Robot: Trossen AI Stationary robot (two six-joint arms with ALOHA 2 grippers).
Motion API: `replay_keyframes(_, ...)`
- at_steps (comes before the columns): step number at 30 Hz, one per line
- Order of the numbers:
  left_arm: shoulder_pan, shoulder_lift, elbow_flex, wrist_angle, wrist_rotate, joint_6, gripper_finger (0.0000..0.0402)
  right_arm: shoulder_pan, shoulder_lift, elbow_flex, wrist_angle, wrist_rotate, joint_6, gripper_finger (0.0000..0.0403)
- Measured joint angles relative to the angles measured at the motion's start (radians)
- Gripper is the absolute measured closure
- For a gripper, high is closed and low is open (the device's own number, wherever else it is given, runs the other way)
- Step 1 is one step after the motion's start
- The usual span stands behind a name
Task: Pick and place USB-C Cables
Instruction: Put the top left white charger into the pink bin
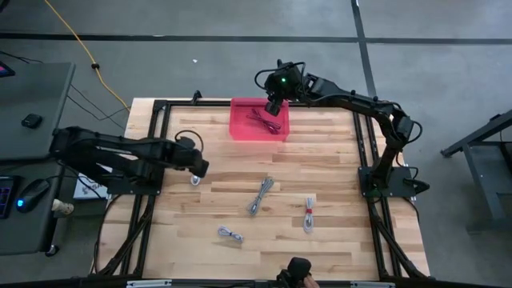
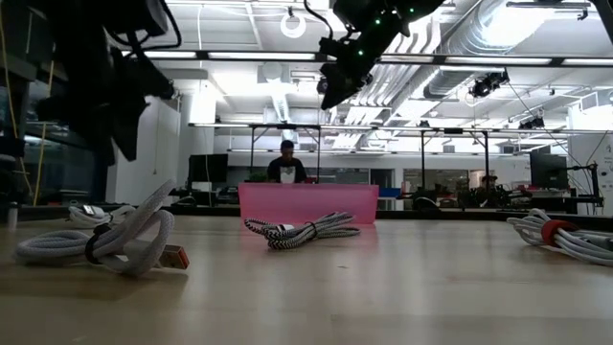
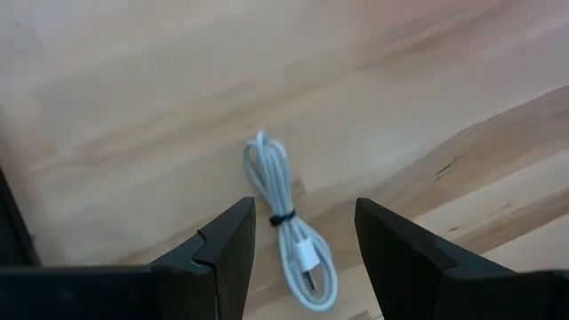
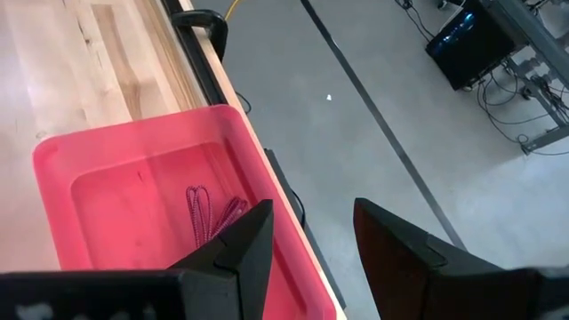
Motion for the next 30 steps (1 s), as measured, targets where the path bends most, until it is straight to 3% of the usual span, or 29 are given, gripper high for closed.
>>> replay_keyframes(13, 0.001, 0.221, 0.000, -0.010, 0.001, -0.067, 0.0228, 0.000, 0.000, 0.000, -0.002, 0.000, 0.000, 0.0253)
replay_keyframes(30, 0.001, 0.380, 0.000, 0.062, 0.009, -0.067, 0.0228, 0.000, 0.000, 0.000, -0.002, 0.001, -0.001, 0.0253)
